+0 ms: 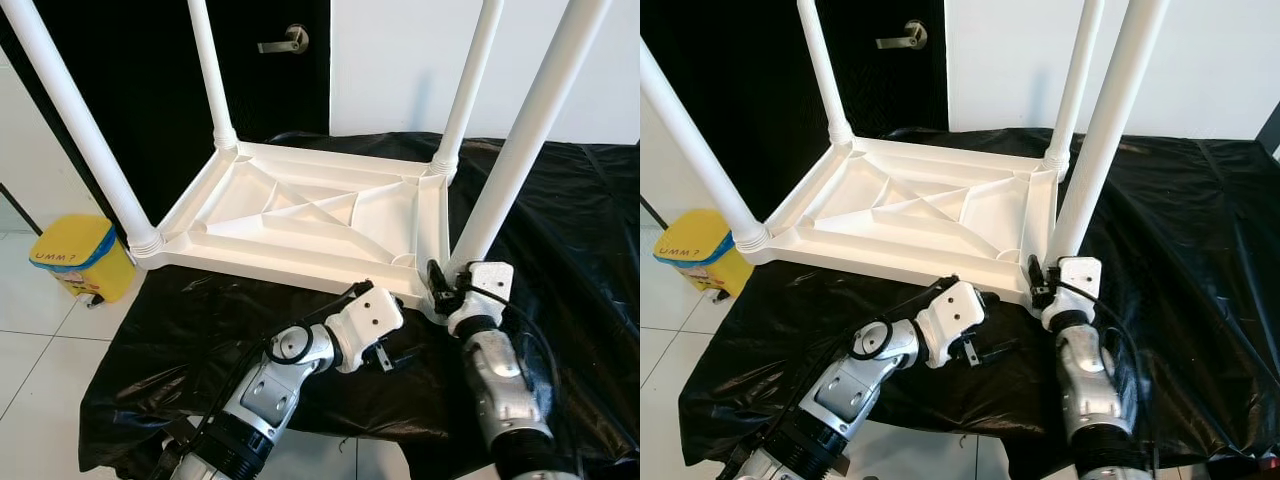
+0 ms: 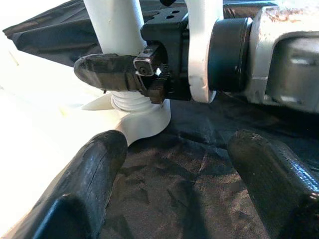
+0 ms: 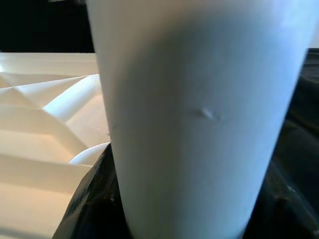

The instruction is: Building children table

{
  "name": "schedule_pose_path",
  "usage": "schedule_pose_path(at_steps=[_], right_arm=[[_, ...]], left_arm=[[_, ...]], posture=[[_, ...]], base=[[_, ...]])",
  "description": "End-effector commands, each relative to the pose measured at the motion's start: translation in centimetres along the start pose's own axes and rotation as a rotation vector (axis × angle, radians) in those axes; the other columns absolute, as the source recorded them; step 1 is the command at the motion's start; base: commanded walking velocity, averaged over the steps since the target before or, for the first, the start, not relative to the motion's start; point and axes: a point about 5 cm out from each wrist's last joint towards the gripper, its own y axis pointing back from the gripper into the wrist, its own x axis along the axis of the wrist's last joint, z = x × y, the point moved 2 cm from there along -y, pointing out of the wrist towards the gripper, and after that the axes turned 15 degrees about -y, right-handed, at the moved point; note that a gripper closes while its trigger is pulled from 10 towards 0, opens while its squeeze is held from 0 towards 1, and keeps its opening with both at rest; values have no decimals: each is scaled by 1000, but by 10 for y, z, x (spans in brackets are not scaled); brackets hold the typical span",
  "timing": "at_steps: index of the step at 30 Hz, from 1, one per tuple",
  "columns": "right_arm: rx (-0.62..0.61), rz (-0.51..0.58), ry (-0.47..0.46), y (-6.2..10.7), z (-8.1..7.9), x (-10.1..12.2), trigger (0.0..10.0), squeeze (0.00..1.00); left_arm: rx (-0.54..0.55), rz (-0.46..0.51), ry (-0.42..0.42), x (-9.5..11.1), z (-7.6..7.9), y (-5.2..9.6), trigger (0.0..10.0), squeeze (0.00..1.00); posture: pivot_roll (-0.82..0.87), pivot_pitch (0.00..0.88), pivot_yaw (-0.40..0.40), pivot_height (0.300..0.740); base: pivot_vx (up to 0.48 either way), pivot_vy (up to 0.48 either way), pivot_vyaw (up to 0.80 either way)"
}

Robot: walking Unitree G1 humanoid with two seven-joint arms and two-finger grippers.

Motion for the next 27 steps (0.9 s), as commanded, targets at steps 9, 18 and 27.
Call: schedule_pose_path(at_steps=[9, 18, 27], right_arm=[[-78, -79, -3, 16, 7, -21, 10000, 0], [-38, -19, 10, 16, 5, -9, 10000, 1000], [75, -17, 22, 18, 4, -1, 10000, 0]], left_arm=[[4, -8, -15, -2, -1, 0, 10000, 0], [8, -9, -26, -3, -5, 0, 10000, 0], [16, -19, -33, -6, -9, 3, 10000, 0]], posture=[[-166, 0, 25, 740], [-169, 0, 27, 740], [-171, 0, 29, 740]], base=[[0, 0, 0], [0, 0, 0], [0, 0, 0]])
